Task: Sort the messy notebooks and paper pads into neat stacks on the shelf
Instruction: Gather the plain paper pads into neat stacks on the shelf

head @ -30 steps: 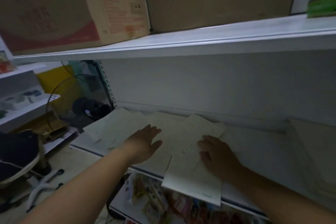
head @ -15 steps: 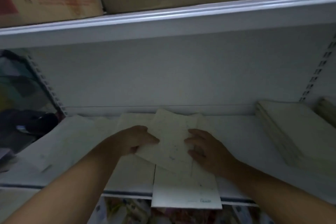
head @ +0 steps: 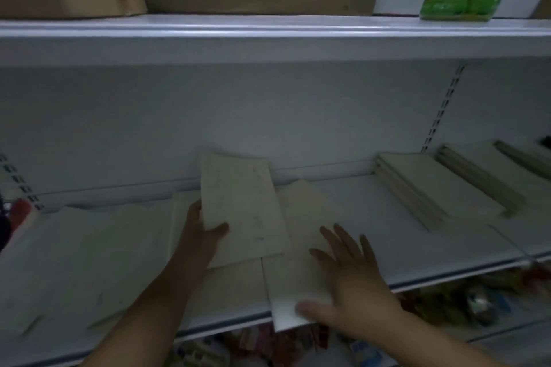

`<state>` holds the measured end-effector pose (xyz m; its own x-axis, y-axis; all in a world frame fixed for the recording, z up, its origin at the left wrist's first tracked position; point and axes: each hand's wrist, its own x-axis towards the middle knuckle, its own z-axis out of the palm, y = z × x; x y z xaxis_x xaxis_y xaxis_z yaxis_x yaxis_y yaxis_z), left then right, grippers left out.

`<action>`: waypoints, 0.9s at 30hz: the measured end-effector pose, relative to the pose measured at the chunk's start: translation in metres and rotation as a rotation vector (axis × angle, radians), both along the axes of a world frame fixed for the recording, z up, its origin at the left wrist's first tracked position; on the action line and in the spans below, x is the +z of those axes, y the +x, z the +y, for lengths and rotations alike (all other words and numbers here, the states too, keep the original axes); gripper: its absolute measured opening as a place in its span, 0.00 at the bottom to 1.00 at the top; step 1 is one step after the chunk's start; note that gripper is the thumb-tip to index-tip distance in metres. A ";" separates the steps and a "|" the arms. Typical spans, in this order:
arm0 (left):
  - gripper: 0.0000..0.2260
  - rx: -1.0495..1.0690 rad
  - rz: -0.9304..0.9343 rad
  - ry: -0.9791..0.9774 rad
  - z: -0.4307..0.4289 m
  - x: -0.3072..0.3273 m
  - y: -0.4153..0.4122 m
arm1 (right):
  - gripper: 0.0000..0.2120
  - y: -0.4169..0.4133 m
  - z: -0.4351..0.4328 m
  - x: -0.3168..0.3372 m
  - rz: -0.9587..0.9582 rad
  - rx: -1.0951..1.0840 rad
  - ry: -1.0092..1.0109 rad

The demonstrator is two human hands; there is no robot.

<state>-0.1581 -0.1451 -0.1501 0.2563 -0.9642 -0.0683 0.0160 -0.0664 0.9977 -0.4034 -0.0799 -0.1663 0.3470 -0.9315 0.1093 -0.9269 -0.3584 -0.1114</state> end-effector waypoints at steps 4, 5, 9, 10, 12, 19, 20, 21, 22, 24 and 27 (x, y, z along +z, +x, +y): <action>0.24 -0.019 0.077 0.004 0.001 -0.003 0.007 | 0.30 0.002 0.018 0.000 0.232 0.163 0.146; 0.23 -0.024 0.115 0.011 0.002 -0.003 0.009 | 0.29 0.002 0.020 0.000 0.238 0.124 0.176; 0.21 -0.072 0.316 0.005 0.010 -0.001 0.017 | 0.31 0.003 0.023 -0.002 0.234 0.166 0.048; 0.20 -0.081 0.345 0.000 0.010 -0.001 0.019 | 0.30 0.001 0.020 -0.003 0.162 0.198 0.023; 0.19 -0.090 0.392 0.003 0.012 0.000 0.020 | 0.25 -0.005 0.016 0.002 -0.126 0.136 0.223; 0.20 -0.099 0.263 0.006 0.009 -0.002 0.015 | 0.20 0.031 0.001 0.034 -0.736 -0.193 -0.107; 0.19 -0.098 0.202 0.011 0.008 -0.001 0.012 | 0.21 0.042 -0.004 0.033 -0.569 -0.124 -0.114; 0.17 -0.101 0.158 0.013 0.008 -0.001 0.010 | 0.24 0.053 -0.009 0.035 -0.394 -0.075 -0.136; 0.15 -0.103 0.134 0.016 0.007 0.000 0.008 | 0.28 0.063 -0.015 0.032 -0.314 -0.004 -0.161; 0.16 -0.101 0.122 0.032 0.007 0.000 0.007 | 0.27 0.080 -0.024 0.025 -0.149 0.207 -0.123; 0.20 -0.119 0.107 0.053 0.006 -0.004 0.010 | 0.38 0.082 -0.029 0.021 -0.144 0.312 0.316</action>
<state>-0.1479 -0.1395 -0.1541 0.1287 -0.9817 -0.1402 0.1106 -0.1262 0.9858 -0.3215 -0.1084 -0.1456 0.6183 -0.7801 -0.0958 -0.7472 -0.5456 -0.3796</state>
